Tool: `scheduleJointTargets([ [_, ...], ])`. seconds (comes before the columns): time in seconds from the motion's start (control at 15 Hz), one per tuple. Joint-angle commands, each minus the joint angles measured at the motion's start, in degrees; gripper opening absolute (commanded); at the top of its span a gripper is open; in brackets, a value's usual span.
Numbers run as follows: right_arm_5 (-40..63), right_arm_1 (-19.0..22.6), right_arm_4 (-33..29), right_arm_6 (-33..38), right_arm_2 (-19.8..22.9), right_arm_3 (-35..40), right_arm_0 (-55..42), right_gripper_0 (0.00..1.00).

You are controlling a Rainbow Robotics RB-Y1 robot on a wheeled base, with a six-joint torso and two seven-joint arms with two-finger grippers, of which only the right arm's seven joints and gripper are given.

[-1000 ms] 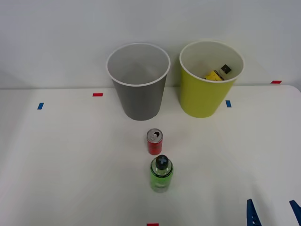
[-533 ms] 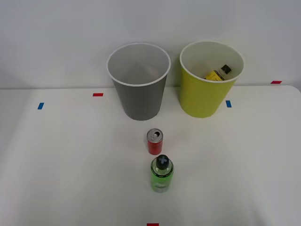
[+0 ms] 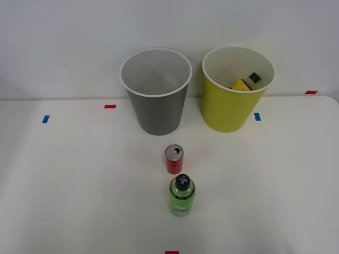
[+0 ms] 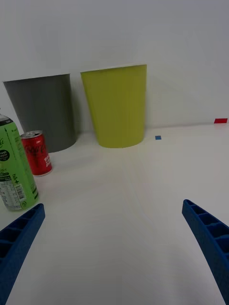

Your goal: Put cans in the gray bin, plastic bottles in the light green bin

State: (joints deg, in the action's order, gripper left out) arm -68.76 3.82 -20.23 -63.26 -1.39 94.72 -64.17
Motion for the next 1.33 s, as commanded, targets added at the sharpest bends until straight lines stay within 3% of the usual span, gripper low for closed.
scheduleJointTargets([
  [0.07,0.0,-0.2,-0.2,3.9,-0.2,-0.2,-0.1,1.00],
  [0.53,0.0,0.1,0.3,2.8,-1.9,-0.2,1.3,1.00],
  [1.33,0.0,0.1,-1.2,-1.0,0.4,-0.2,2.5,1.00],
])
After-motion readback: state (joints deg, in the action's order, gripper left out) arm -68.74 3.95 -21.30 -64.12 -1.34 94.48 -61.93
